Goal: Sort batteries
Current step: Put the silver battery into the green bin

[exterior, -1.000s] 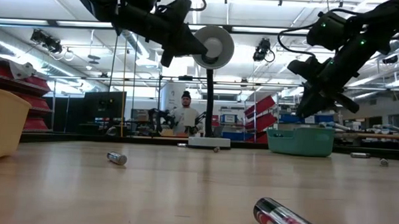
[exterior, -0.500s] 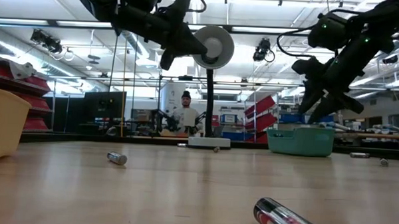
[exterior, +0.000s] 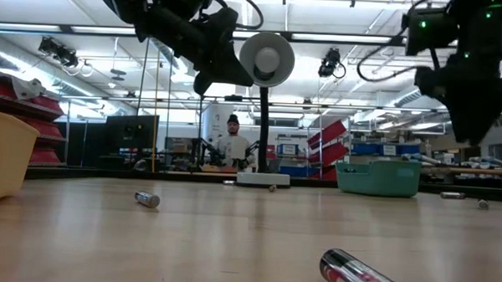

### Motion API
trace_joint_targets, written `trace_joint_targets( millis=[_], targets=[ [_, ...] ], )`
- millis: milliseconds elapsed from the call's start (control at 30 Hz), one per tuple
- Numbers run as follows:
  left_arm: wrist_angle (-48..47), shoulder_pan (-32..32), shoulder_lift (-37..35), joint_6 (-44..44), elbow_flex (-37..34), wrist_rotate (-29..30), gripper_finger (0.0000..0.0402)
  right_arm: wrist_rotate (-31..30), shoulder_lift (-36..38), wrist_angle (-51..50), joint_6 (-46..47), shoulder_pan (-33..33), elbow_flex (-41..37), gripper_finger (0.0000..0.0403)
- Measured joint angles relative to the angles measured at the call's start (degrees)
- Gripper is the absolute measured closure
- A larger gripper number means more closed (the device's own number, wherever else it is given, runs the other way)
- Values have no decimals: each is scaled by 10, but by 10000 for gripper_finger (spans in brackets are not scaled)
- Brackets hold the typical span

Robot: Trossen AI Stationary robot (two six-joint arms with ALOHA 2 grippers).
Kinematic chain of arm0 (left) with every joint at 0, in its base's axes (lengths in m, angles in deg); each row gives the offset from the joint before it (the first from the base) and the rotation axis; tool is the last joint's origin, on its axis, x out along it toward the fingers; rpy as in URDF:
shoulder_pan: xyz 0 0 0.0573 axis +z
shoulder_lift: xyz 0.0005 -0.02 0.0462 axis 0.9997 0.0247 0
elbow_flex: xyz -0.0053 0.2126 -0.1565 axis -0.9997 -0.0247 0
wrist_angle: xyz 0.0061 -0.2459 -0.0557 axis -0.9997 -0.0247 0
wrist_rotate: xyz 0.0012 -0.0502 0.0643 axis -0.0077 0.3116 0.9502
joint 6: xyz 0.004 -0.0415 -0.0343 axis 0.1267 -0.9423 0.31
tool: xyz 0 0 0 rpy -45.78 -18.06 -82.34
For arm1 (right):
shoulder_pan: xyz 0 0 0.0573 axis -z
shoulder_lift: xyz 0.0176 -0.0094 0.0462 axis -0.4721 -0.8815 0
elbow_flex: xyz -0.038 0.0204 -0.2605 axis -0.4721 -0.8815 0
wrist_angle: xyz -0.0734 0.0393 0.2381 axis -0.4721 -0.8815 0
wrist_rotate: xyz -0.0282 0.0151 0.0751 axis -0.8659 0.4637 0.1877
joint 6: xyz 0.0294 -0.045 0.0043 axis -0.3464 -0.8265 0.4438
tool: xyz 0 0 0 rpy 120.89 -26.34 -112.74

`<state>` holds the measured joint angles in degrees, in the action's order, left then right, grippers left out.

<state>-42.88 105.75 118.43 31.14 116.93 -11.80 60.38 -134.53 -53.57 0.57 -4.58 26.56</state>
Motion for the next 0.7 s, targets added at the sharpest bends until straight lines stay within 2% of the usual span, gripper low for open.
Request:
trace_joint_targets(
  millis=[167, 467, 600, 700],
  targets=[
    [-2, 0, 0, -1, 0, 12, 381, 8, 1, 11, 117, 1, -43, 254],
    [0, -1, 0, -9, 0, 13, 381, -64, -3, 27, 197, 12, -40, 254],
    [0, -1, 0, 5, 0, 30, 381, -132, -16, 53, 286, 34, -48, 254],
    [5, 1, 0, 6, 0, 45, 381, -142, -37, 79, 353, 62, -48, 254]
  ],
)
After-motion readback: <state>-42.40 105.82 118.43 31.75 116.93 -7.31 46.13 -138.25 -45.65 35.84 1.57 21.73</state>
